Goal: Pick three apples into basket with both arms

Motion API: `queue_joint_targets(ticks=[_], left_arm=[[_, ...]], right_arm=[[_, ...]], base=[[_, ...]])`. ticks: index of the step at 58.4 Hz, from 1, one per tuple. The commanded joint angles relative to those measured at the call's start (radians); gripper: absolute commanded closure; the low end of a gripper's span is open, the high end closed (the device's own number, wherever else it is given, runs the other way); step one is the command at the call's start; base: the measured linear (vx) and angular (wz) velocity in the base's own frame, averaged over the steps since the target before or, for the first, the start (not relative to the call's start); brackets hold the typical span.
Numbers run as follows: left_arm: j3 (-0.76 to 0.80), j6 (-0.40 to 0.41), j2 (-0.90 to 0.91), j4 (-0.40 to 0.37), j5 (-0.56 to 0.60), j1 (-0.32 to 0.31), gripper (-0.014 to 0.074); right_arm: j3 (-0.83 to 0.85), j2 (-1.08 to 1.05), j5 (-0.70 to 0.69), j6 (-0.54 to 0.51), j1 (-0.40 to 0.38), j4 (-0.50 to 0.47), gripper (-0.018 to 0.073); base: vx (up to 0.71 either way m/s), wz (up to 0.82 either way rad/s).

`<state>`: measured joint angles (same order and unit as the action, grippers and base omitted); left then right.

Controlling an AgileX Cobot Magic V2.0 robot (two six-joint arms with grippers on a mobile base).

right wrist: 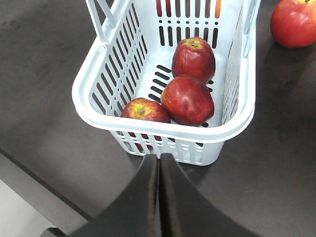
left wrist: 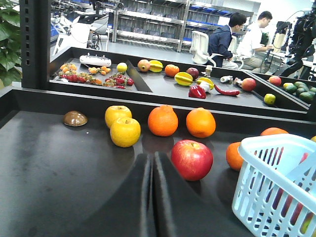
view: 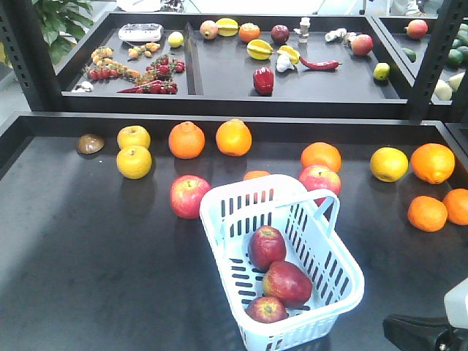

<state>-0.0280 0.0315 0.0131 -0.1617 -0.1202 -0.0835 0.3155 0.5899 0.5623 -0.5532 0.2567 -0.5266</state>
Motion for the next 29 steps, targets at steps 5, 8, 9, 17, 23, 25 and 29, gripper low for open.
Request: queue_joint_targets(ticks=[5,8,9,17,23,25,29], left_arm=[[0.026,0.011,0.014,-0.006,0.070,0.003,0.0602],[0.026,0.011,0.014,-0.006,0.070,0.003,0.0602],[0.026,0.011,0.014,-0.006,0.070,0.003,0.0602],[0.026,0.011,0.014,-0.006,0.070,0.003,0.0602],[0.026,0.011,0.014,-0.006,0.070,0.003,0.0602],[0.026,0.011,0.014,-0.006,0.070,0.003,0.0602],[0.026,0.011,0.014,-0.006,0.070,0.003,0.0602]], right_arm=[[0.025,0.002,-0.045,-0.008,0.000,-0.015,0.0568],[0.025,0.002,-0.045,-0.008,0.000,-0.015,0.0568],[0.025,0.002,-0.045,-0.008,0.000,-0.016,0.0568],[0.025,0.003,-0.045,-0.008,0.001,-0.020,0.0568],[0.025,0.003,-0.044,-0.008,0.001,-0.020,0.0568],[0.025,0.003,-0.044,-0.008,0.001,-0.020,0.0568],[0.025,0.004,-0.044,-0.008,0.001,-0.020,0.0568]], base=[[0.00,0.00],[0.00,0.00],[0.00,0.00],[0.00,0.00],[0.00,0.00],[0.00,0.00],[0.00,0.00]])
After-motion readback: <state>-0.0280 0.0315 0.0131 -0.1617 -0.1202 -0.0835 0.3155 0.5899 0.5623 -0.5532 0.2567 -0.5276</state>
